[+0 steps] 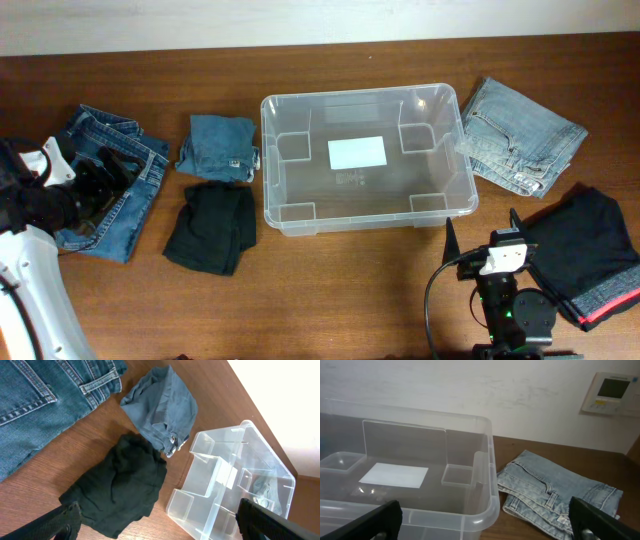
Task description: Pack container
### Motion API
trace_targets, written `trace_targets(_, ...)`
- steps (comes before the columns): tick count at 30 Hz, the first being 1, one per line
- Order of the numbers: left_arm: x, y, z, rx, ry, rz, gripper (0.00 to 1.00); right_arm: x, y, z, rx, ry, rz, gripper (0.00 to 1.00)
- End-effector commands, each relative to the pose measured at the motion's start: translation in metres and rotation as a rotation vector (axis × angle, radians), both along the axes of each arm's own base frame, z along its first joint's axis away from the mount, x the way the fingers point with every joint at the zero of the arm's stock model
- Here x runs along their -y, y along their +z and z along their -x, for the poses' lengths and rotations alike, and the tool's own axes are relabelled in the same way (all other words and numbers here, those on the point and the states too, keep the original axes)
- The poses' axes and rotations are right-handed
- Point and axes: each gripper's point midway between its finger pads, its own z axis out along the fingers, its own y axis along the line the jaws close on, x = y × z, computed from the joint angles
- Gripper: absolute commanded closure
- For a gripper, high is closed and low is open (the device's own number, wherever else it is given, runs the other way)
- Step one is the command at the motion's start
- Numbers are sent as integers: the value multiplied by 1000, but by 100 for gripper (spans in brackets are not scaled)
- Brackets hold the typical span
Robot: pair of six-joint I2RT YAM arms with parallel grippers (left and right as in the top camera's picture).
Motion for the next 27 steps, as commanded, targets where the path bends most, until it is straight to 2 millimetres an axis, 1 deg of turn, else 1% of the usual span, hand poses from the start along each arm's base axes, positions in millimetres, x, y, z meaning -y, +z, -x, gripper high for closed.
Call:
trace_targets(1, 0, -5, 1, -11, -14, -10, 1, -7, 0, 1, 5, 41, -14, 2)
trace_targets(4, 0, -5, 1, -11, -14, -10, 1, -24, 2, 3, 10, 142, -49, 1)
trace_targets(6, 0, -5, 1, -11, -14, -10, 1, -29, 2, 4, 1, 169, -113, 1)
trace_targets(8, 0, -5, 1, -11, -14, -10, 0, -30, 2, 4, -13, 168, -211, 2)
trace_targets(11, 0, -5, 1, -11, -14, -10, 1, -30, 23, 4, 63, 175, -256, 2)
trace_targets(14, 0, -5, 1, -11, -13, -10, 1, -30, 49, 7, 150, 192, -357, 2)
trace_targets(18, 0, -5, 1, -11, -13, -10, 1, -27, 79, 13, 211, 194, -460, 1)
trace_targets(19, 0, -5, 1, -11, -13, -10, 0, -25, 87, 14, 218, 184, -498, 2)
trace_targets(23, 0, -5, 2, -11, -13, -11, 1, -21, 109, 18, 211, 159, -553, 2)
trace_targets(27, 0, -5, 1, -11, -13, -10, 1, -15, 141, 20, 190, 115, -564, 2)
